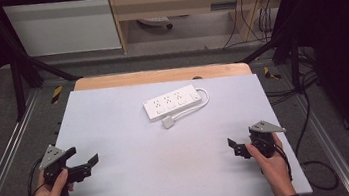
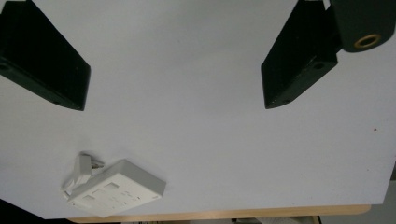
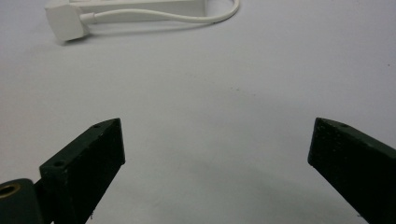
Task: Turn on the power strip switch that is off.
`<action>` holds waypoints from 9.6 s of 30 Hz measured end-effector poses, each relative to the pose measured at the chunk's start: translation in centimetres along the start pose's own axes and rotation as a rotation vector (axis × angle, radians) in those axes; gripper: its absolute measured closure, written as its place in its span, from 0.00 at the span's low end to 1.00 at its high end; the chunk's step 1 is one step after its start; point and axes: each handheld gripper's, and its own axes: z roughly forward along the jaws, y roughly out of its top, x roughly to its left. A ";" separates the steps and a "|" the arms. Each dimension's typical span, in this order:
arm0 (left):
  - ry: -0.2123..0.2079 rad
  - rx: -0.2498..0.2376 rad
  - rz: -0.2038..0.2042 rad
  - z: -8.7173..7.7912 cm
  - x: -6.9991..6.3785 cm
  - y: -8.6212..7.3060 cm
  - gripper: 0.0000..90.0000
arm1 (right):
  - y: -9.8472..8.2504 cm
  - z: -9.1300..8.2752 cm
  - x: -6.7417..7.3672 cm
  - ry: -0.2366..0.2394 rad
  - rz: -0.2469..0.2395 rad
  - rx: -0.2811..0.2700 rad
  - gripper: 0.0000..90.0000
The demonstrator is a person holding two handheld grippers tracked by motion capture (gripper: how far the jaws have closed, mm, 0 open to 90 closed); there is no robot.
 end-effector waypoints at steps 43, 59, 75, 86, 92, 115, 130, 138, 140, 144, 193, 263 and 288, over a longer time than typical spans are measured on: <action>0.001 0.048 -0.006 0.4 0.0 -0.1 0.07 | 0.3 -0.8 0.4 0.039 0.023 0.022 0.04; -0.001 0.066 0.004 0.6 -0.1 -0.2 0.08 | 1.1 -1.5 1.5 0.069 0.034 -0.044 0.05; 0.004 0.072 -0.004 0.6 0.0 -0.3 0.08 | 4.8 0.1 3.9 0.118 -0.025 -0.034 0.05; 0.001 0.074 -0.001 0.7 -0.1 -0.3 0.08 | 8.1 1.3 4.3 0.115 -0.064 -0.023 0.06; 0.003 0.078 0.005 0.6 -0.1 -0.3 0.08 | 9.3 1.9 4.2 0.110 -0.049 -0.040 0.07; 0.005 0.085 0.018 0.8 -0.2 -0.4 0.08 | 11.9 4.0 3.5 0.074 -0.043 -0.042 0.07; 0.006 0.089 0.014 0.8 -0.3 -0.4 0.08 | 14.1 7.0 4.7 0.055 -0.057 -0.022 0.08; 0.003 0.088 0.014 0.8 -0.2 -0.4 0.08 | 14.8 7.9 5.4 0.062 -0.069 -0.031 0.08; 0.004 0.089 0.013 0.8 -0.2 -0.4 0.08 | 14.8 8.3 5.6 0.063 -0.065 -0.030 0.08; 0.003 0.092 0.017 0.8 -0.2 -0.4 0.08 | 14.8 8.8 5.7 0.066 -0.067 -0.025 0.08; -0.001 0.107 0.021 1.0 -0.3 -0.5 0.08 | 14.0 14.8 6.1 0.075 0.018 0.046 0.27; -0.002 0.118 0.028 1.0 -0.2 -0.5 0.08 | 11.6 18.2 8.6 0.174 0.048 -0.023 0.93; -0.004 0.119 0.034 1.1 -0.3 -0.5 0.08 | 11.0 19.4 8.7 0.173 0.065 -0.023 1.00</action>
